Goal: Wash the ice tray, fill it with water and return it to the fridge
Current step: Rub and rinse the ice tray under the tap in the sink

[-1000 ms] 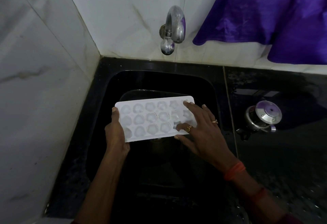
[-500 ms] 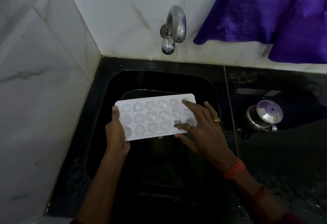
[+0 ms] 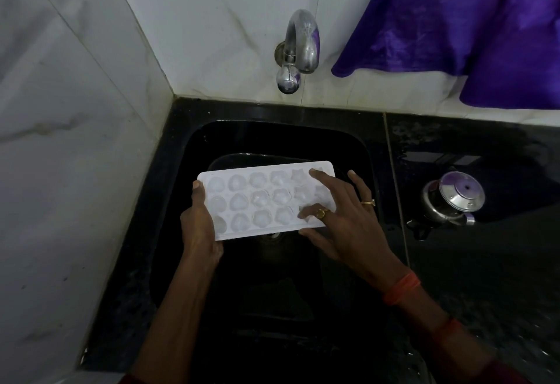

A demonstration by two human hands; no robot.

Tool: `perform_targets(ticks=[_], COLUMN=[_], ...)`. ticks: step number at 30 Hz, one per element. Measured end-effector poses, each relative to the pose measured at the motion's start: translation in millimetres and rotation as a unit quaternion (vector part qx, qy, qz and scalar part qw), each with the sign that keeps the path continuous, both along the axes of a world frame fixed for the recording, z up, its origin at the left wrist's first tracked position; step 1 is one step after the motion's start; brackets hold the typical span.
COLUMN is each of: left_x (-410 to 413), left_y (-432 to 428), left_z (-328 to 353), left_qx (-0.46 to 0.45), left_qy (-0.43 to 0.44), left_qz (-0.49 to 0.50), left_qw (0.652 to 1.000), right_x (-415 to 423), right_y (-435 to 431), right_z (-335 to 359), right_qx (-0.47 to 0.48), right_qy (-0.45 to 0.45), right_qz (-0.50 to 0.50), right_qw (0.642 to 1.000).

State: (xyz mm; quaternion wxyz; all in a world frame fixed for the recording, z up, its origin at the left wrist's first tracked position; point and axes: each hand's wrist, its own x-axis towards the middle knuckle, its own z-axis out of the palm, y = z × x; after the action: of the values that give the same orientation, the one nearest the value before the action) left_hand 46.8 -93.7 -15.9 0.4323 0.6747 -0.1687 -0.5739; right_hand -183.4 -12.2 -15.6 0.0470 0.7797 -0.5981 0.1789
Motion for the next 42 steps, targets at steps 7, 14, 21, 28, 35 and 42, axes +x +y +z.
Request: perform_targets(ticks=[7,14,21,28,35,42], left_x=[1.0,2.9,3.9,4.6,2.5,1.3], left_y=[-1.2,0.0,0.1,0.7,-0.6,0.7], left_z=[0.8,-1.1,-0.8,-0.8,3.8,3.8], left_qx=[0.005,0.01,0.006,0.006,-0.003,-0.002], left_qy=[0.008,-0.001,-0.007,-0.005,-0.017,-0.004], left_qz=[0.002,-0.002,-0.001,0.001,-0.002,-0.007], left_qw=[1.0,1.0,1.0,1.0,1.0,1.0], right_x=[1.3,1.7,2.4,1.8,-0.3,-0.7], right_y=[-0.9,1.9,3.4,0.0,-2.0,-2.4], right_z=[-1.8,2.3,7.3,8.3,11.3,5.3], right_qx=[0.033,0.037,0.016,0.002,-0.006,0.0], right_qy=[0.045,0.071,0.085,0.113,0.087,0.088], right_qz=[-0.005,-0.017,-0.034,-0.029,-0.032,-0.012], right_qw=[0.998,0.997,0.996,0.993,0.996,0.996])
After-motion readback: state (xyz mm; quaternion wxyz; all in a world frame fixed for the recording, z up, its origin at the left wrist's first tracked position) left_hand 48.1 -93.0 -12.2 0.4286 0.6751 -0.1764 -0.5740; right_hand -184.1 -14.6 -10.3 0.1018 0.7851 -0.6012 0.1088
